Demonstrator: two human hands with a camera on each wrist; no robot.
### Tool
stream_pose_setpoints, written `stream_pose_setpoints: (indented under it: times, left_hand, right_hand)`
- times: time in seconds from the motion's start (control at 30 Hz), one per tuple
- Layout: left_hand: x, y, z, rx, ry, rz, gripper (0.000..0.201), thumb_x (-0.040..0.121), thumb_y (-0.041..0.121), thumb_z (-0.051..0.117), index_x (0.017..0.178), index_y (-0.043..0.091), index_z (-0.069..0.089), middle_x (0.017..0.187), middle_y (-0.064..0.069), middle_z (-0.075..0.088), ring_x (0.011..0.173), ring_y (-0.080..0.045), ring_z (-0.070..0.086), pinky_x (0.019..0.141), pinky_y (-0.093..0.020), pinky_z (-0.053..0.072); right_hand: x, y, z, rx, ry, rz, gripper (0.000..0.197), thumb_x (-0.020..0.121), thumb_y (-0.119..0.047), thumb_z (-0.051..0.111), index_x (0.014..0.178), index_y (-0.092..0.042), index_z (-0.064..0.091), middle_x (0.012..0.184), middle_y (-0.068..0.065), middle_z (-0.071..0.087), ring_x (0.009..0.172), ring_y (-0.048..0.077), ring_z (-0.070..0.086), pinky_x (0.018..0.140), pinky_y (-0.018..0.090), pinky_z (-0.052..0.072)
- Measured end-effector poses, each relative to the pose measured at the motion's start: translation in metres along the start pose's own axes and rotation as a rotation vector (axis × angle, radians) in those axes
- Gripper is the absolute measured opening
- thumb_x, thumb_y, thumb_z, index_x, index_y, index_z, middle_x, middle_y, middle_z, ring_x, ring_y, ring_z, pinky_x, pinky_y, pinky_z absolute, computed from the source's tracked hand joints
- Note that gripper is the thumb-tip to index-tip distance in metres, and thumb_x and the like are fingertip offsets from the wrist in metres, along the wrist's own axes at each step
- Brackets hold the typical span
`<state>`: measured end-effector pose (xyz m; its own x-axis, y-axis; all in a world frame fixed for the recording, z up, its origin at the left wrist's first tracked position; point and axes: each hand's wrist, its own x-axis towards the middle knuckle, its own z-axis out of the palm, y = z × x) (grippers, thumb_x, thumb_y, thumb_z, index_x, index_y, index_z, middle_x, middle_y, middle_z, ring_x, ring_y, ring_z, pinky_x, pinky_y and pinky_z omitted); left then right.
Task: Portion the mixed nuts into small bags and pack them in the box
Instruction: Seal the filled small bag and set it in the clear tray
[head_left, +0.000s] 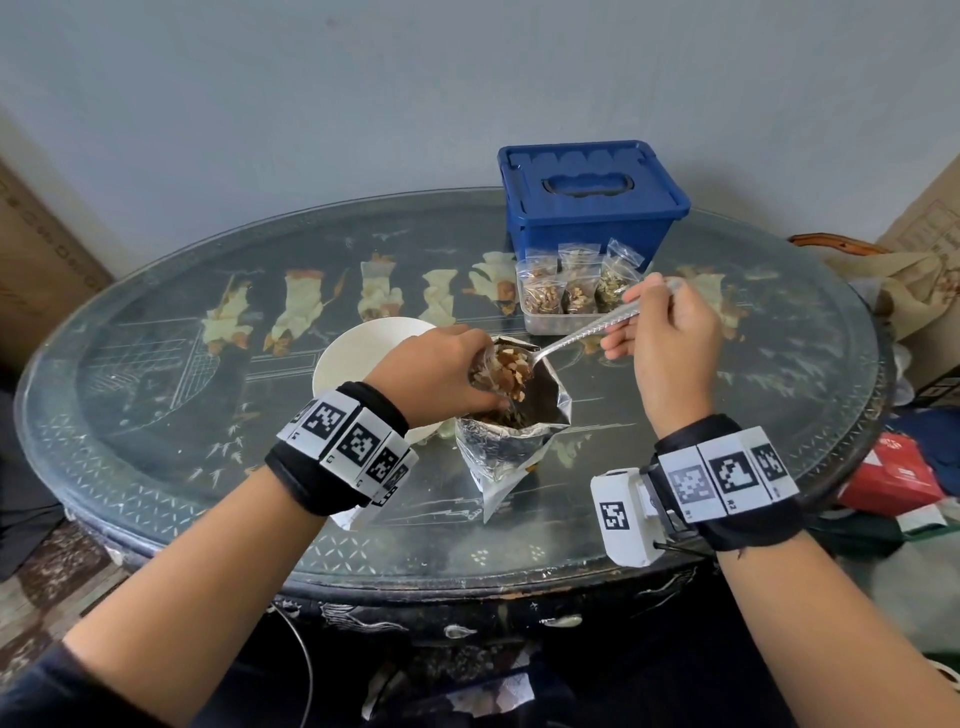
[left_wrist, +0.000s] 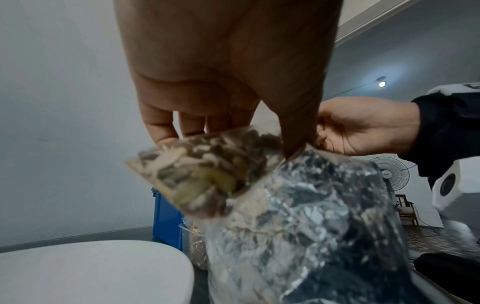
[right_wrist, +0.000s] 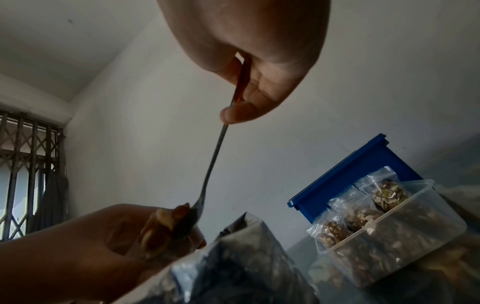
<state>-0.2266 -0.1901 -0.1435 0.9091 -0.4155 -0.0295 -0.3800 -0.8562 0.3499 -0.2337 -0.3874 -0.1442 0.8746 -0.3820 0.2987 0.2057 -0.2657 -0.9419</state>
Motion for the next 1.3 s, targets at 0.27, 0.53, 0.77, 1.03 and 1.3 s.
stream_pose_setpoints:
  times: [0.27, 0.53, 0.77, 1.03, 1.3]
  left_hand:
    - [0.0, -0.004, 0.005, 0.011, -0.002, -0.004, 0.059, 0.079, 0.048, 0.065, 0.124, 0.013, 0.049, 0.114, -0.004, 0.057, 0.103, -0.019, 0.052, 0.087, -0.029, 0.042]
    - [-0.001, -0.01, 0.012, -0.078, 0.084, -0.024, 0.056, 0.078, 0.046, 0.067, 0.121, 0.013, 0.052, 0.111, -0.002, 0.059, 0.098, -0.017, 0.053, 0.082, -0.023, 0.04]
    - [-0.014, -0.02, 0.03, -0.272, 0.315, -0.099, 0.054, 0.075, 0.04, 0.072, 0.114, 0.007, 0.054, 0.101, 0.001, 0.053, 0.083, -0.011, 0.048, 0.07, -0.013, 0.033]
    - [-0.024, -0.017, 0.043, -0.427, 0.517, -0.153, 0.049, 0.074, 0.031, 0.075, 0.11, 0.004, 0.055, 0.094, 0.003, 0.055, 0.084, -0.012, 0.049, 0.069, -0.004, 0.032]
    - [-0.026, -0.015, 0.05, -0.517, 0.542, -0.187, 0.047, 0.076, 0.033, 0.074, 0.112, 0.009, 0.056, 0.096, 0.003, 0.059, 0.086, -0.013, 0.054, 0.073, -0.016, 0.04]
  right_hand:
    - [-0.001, -0.002, 0.007, 0.02, -0.063, -0.023, 0.028, 0.099, -0.013, 0.038, 0.075, -0.015, 0.053, 0.053, 0.006, 0.058, 0.044, 0.012, 0.059, 0.047, 0.027, 0.051]
    - [-0.005, -0.011, 0.017, 0.009, -0.112, -0.126, 0.028, 0.099, -0.015, 0.042, 0.074, -0.02, 0.054, 0.053, 0.004, 0.059, 0.047, 0.014, 0.061, 0.051, 0.032, 0.052]
    - [-0.007, -0.023, 0.031, -0.049, -0.235, -0.421, 0.029, 0.097, -0.022, 0.042, 0.088, -0.003, 0.061, 0.059, -0.009, 0.058, 0.054, 0.007, 0.064, 0.049, 0.02, 0.052]
    - [-0.009, -0.044, 0.046, -0.131, -0.251, -0.656, 0.03, 0.096, -0.021, 0.043, 0.084, -0.002, 0.062, 0.053, 0.008, 0.059, 0.048, 0.016, 0.061, 0.044, 0.041, 0.046]
    - [-0.008, -0.055, 0.051, -0.167, -0.241, -0.771, 0.032, 0.095, -0.019, 0.042, 0.079, 0.002, 0.06, 0.052, 0.007, 0.056, 0.043, 0.021, 0.057, 0.042, 0.036, 0.04]
